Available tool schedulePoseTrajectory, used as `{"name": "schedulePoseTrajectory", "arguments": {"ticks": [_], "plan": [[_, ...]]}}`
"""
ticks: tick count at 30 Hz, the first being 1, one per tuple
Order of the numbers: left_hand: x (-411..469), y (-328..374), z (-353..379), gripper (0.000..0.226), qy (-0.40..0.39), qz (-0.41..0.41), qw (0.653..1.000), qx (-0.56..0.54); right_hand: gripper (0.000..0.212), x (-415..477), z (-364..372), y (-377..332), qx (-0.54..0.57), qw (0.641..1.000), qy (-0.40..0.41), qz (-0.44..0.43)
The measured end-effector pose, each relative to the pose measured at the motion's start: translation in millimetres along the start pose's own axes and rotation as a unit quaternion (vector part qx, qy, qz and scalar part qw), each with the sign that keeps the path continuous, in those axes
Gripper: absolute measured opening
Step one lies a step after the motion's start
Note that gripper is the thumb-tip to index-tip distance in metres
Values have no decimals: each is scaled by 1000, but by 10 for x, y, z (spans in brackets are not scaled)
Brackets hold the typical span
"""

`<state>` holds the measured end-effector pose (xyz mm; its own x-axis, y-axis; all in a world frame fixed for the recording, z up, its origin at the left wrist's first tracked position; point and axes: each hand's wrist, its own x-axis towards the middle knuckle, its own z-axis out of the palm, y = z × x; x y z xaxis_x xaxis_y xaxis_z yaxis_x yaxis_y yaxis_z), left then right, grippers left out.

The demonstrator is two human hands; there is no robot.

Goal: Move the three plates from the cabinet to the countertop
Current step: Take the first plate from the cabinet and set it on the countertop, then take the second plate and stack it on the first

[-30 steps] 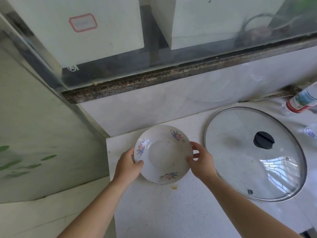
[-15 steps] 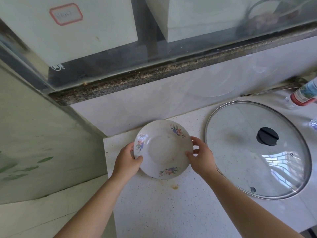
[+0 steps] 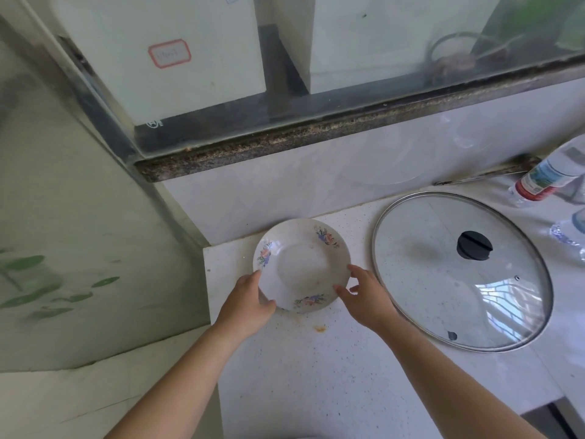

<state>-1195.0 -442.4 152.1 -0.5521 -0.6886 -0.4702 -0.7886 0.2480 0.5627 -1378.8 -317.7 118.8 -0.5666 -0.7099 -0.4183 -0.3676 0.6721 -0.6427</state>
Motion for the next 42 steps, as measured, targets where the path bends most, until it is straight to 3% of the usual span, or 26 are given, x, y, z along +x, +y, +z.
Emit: {"name": "schedulePoseTrajectory", "arguments": {"ticks": [5,11,16,23,36,42], "plan": [[-257,-2,7,63,25,8,999,33,58,-288,-85,-133,-35,998,-12,-48],[-611,-176,-8,56,79,-7,997,5,47,-634,81,-399,-33,987,-107,-116],[-980,-480,-124,48,143,-26,989,1,45,-872,315,-698,-65,969,-174,-161],[-1535,-1092,-352,44,217,-69,973,-37,43,-1182,764,-1165,-113,949,-201,-213],[-3051,-2895,-842,44,281,-178,937,-104,44,-2157,2470,-2329,-194,876,-287,-334],[-3948,-3698,-1058,42,340,-227,907,-100,42,-2729,3279,-2960,-199,819,-286,-455]]}}
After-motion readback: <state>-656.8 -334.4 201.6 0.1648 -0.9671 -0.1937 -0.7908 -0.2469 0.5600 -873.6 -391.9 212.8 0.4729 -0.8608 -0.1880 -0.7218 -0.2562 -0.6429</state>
